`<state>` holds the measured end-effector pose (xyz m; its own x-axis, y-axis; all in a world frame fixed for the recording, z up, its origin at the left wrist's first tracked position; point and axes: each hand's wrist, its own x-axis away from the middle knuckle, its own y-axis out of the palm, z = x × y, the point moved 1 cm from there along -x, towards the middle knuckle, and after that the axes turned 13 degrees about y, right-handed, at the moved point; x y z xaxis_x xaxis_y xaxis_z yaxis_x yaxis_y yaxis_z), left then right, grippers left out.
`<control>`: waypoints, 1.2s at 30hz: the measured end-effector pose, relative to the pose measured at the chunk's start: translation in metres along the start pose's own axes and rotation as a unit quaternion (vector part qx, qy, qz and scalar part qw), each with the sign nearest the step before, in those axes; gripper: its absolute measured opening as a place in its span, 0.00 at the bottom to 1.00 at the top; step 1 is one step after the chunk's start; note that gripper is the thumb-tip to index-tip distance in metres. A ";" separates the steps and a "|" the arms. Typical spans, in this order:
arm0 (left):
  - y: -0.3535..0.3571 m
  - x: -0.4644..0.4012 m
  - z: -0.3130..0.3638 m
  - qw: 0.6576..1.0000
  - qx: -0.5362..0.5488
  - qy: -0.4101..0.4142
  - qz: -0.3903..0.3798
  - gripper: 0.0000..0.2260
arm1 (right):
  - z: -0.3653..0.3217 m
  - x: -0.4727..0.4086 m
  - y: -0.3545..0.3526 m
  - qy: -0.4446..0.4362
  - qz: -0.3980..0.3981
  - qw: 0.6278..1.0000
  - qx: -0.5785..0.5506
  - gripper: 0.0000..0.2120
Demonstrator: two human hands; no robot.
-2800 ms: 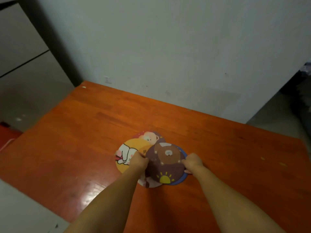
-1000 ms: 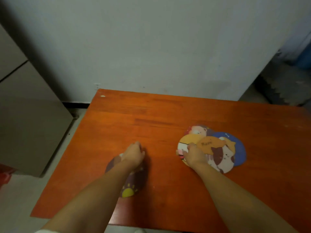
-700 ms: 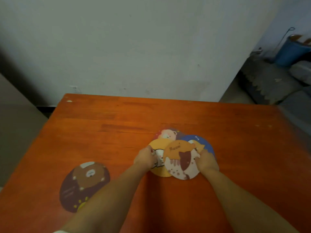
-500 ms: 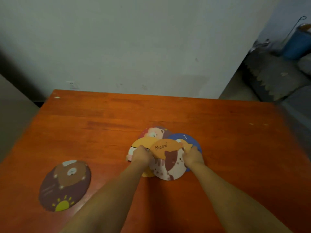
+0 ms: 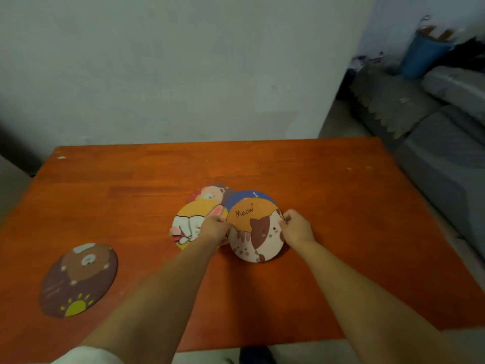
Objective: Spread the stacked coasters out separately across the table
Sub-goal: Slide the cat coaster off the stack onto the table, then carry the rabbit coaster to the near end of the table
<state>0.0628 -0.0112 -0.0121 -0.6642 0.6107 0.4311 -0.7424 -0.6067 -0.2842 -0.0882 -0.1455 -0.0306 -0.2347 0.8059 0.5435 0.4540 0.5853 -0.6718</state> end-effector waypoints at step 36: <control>-0.007 -0.003 -0.042 0.961 -0.189 -0.023 0.201 0.15 | -0.020 -0.040 -0.011 -0.177 -0.075 0.956 0.221 0.13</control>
<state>0.0664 0.0124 -0.0469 -0.9062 0.3366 0.2558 -0.4105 -0.5557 -0.7230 -0.0660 -0.1860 -0.0349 -0.5806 0.6432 0.4992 0.0028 0.6147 -0.7888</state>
